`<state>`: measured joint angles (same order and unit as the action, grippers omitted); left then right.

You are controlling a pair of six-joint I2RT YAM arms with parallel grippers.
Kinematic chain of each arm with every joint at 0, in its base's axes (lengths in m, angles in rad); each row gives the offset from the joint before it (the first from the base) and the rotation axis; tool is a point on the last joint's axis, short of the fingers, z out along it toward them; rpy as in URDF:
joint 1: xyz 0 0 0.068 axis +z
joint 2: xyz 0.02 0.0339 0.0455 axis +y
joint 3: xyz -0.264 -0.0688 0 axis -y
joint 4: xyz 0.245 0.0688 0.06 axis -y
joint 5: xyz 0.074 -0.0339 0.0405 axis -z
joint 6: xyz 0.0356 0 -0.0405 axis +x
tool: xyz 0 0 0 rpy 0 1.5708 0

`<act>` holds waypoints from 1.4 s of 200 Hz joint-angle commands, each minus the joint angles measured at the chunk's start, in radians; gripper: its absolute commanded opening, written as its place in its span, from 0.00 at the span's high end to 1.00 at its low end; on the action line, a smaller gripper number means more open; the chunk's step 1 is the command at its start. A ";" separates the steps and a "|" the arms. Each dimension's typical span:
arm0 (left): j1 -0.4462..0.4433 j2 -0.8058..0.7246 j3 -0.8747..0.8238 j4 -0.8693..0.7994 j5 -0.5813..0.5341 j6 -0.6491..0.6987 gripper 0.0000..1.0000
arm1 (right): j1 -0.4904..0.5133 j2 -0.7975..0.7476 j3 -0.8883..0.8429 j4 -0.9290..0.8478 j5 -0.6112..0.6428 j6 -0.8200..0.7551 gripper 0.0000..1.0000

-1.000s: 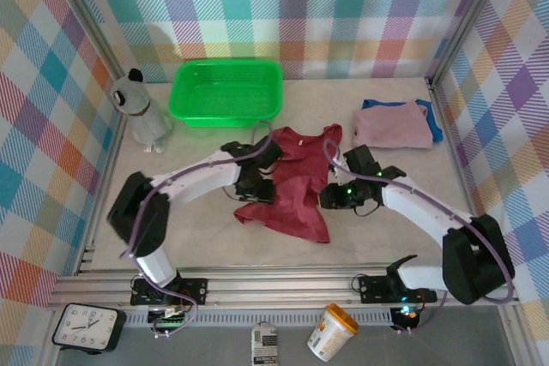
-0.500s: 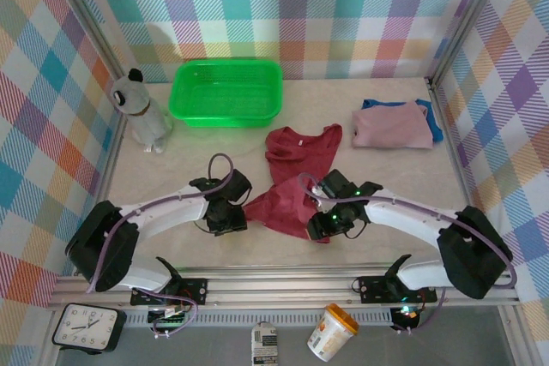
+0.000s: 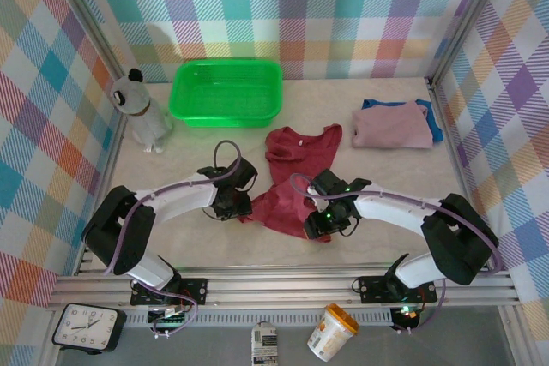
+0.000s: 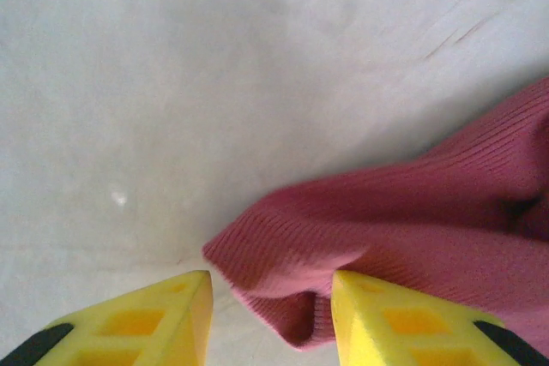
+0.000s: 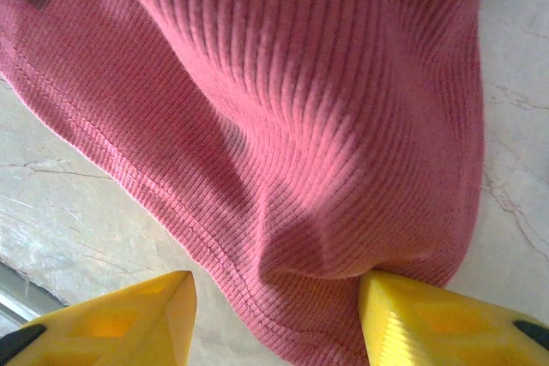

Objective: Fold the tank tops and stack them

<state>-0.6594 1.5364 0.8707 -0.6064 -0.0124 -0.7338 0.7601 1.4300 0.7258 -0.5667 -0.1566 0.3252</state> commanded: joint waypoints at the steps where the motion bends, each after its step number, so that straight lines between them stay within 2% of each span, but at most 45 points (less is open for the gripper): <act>1: 0.019 0.016 0.026 -0.013 -0.047 0.047 0.60 | 0.008 -0.006 0.021 -0.016 0.009 0.005 0.46; 42: 0.032 0.047 0.021 -0.027 0.006 0.071 0.65 | 0.007 -0.022 0.018 -0.038 0.012 0.010 0.47; 87: 0.033 -0.079 0.005 -0.127 -0.041 0.072 0.62 | 0.005 -0.083 0.000 -0.071 0.025 0.037 0.46; 113: 0.032 -0.132 -0.066 -0.107 -0.008 0.043 0.63 | 0.005 -0.085 0.001 -0.071 0.026 0.039 0.46; 140: 0.032 -0.077 -0.098 -0.027 0.039 0.037 0.66 | 0.005 -0.067 0.008 -0.070 0.017 0.035 0.46; 179: 0.033 0.013 -0.032 0.018 0.044 0.066 0.67 | 0.005 -0.080 0.000 -0.071 0.025 0.045 0.46; 280: 0.034 0.074 0.060 -0.048 0.004 0.113 0.66 | 0.004 -0.070 -0.001 -0.068 0.020 0.046 0.46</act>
<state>-0.6353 1.5909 0.9081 -0.6479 0.0097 -0.6487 0.7609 1.3567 0.7258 -0.6155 -0.1379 0.3592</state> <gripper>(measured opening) 0.335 0.536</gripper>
